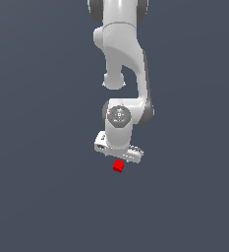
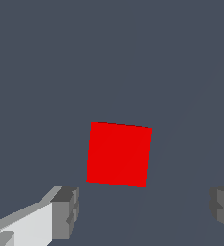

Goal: Pick up the red cube and move it to a goal position.

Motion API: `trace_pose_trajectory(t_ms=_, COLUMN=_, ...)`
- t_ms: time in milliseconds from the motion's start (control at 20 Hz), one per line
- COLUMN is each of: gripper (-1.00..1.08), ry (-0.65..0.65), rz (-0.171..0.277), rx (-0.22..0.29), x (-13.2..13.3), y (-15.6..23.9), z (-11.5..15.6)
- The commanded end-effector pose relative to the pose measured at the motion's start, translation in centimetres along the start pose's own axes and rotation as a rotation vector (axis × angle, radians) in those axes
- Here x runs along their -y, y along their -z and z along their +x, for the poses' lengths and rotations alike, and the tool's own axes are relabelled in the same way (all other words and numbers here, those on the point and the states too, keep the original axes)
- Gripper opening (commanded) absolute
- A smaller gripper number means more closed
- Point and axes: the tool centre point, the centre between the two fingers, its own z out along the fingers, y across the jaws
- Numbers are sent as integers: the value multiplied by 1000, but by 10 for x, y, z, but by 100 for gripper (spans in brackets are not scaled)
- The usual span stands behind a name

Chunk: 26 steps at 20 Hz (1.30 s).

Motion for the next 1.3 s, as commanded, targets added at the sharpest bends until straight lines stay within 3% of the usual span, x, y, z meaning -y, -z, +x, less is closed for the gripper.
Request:
trace_pose_trajectory(t_ms=0, gripper=100, ry=-35, rz=2, rx=-6, x=6, y=-12, z=8)
trace_pose_trajectory(t_ms=650, gripper=100, ry=-101, rz=4, rx=-14, x=15, y=-34, z=25)
trace_pose_trajectory(t_ms=700, gripper=-100, ry=-101, rz=4, rx=-14, x=15, y=-34, z=25)
trace_pose_trajectory(t_ms=1250, gripper=-100, ry=-101, rz=4, rx=-14, x=15, y=-34, z=25)
